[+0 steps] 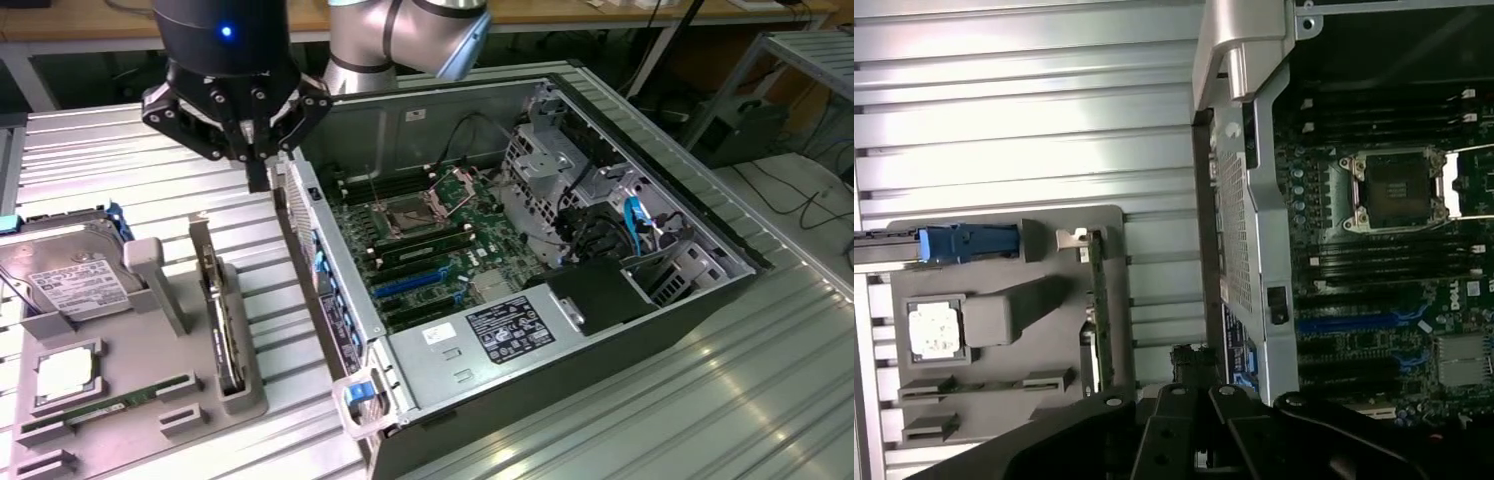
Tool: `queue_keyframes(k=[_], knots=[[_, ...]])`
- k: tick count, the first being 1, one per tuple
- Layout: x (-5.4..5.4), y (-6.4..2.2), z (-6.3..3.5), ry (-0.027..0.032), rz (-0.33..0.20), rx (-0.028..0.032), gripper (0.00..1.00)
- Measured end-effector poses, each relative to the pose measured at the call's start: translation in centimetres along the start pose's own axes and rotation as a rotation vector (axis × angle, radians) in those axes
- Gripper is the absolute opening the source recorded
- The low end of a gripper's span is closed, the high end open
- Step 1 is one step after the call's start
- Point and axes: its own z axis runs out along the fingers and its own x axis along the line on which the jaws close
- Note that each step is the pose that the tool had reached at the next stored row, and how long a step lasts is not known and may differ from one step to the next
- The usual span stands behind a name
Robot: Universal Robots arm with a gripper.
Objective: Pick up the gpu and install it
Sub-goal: 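Reach for the gpu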
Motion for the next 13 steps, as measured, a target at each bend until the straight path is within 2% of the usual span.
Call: queue_keyframes(k=[3, 10, 13], knots=[[0.6, -0.61, -0.05, 0.0001, 0.000, 0.0002, 0.11], [1.7, -1.31, -0.07, 0.0004, -0.009, -0.0001, 0.11], [1.9, -1.44, -0.05, 0.0023, -0.053, -0.0012, 0.11]])
